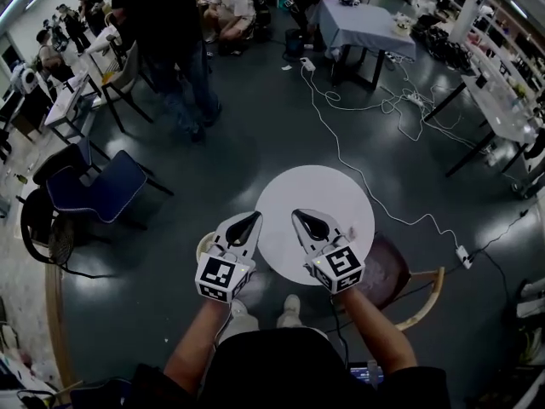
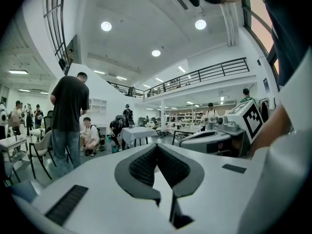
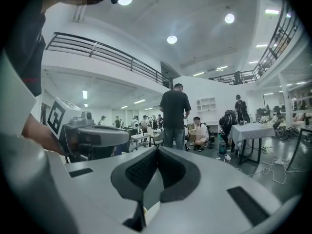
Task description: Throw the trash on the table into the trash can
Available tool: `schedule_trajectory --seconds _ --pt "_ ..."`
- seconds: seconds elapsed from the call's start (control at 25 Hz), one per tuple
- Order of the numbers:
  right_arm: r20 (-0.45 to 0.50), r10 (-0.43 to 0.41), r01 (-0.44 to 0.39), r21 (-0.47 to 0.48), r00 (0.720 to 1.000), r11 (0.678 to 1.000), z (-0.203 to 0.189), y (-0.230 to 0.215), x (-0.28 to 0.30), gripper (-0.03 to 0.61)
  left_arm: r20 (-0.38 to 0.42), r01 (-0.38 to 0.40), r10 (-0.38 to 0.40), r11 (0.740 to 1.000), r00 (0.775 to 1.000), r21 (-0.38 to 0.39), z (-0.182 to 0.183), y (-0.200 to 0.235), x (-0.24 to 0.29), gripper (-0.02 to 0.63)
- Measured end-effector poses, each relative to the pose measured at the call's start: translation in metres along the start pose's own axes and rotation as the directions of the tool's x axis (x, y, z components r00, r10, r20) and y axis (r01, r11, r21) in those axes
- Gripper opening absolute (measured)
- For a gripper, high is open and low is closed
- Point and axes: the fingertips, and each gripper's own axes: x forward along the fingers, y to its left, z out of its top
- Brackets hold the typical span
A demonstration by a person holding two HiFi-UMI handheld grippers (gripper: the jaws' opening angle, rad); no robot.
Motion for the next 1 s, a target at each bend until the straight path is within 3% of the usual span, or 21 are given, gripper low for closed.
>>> schedule_trajectory --seconds 0.2,0.4,0.64,0.96,1.0 --pt "-0.032 -0.066 0.066 0.017 0.997 0.998 -0.020 -0.040 -0.027 0.015 -0.014 0.033 -0.033 0.999 0.999 0.002 -0.002 -0.026 0.025 0.015" --pt "-0.123 -0.161 0.169 0.055 0.979 0.984 -0.072 -0.092 -0.058 0.015 -0.054 0.058 -0.058 0.998 0.997 0.011 -0.014 -0.052 0.044 0.015" --pt "-0.276 -0.265 0.304 0.109 0.924 0.946 -0.158 -0.164 -0.097 0.017 -0.125 0.073 -0.070 0.997 0.990 0.017 -0.034 -0.078 0.066 0.015" --pt "-0.378 -0.324 0.410 0.173 0.867 0.896 -0.238 -0.225 -0.115 0.020 -0.197 0.049 -0.049 0.999 0.979 -0.005 -0.063 -0.093 0.093 0.015" --pt "-0.390 -0.327 0.419 0.178 0.861 0.890 -0.246 -0.231 -0.115 0.049 -0.200 0.053 -0.054 0.999 0.978 -0.008 -0.066 -0.095 0.095 0.015"
